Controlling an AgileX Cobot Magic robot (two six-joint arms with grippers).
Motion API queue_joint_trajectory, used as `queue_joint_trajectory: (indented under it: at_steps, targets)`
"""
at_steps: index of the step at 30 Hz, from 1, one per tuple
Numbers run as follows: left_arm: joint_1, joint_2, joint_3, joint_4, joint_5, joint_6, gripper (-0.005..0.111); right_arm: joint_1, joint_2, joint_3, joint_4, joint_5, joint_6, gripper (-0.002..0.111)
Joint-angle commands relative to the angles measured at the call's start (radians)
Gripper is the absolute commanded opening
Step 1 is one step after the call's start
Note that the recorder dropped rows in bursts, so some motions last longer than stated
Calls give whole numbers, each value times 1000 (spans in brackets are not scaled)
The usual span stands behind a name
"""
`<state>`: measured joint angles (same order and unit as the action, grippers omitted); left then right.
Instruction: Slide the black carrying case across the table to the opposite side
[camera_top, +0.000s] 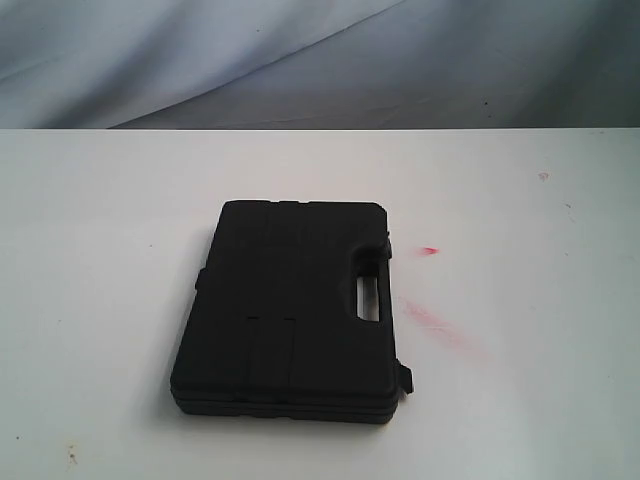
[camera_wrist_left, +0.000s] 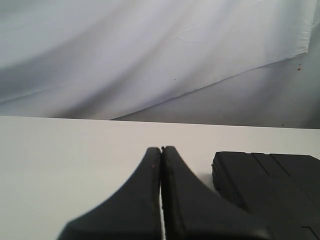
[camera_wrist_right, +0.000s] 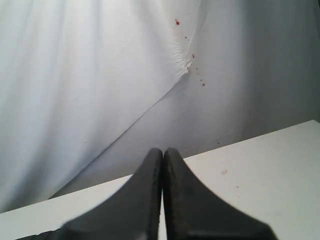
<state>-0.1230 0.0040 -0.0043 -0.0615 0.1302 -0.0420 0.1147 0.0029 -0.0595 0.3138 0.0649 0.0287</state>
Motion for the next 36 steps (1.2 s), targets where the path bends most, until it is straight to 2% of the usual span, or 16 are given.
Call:
queue_joint_trajectory:
  at_steps: [1,12,18,24,27,31,36]
  targets:
    - [2,-4,4,-7,1,-2,0,-6,68,-105,8,147,-2,0]
    - [2,-4,4,-7,1,-2,0,-6,406,-472,17,475,-270,0]
    - [2,-4,4,-7,1,-2,0,147,608,-583,-30,528,-289,0]
    - [2,-4,4,-7,1,-2,0,252,813,-617,-70,608,-275,0]
    - [2,-4,4,-7,1,-2,0,304,918,-642,-132,640,-204,0]
    - [2,-4,4,-7,1,-2,0,356,1073,-746,-227,702,-78,0]
    - [2,-4,4,-7,1,-2,0,402,1215,-868,-223,738,15,0]
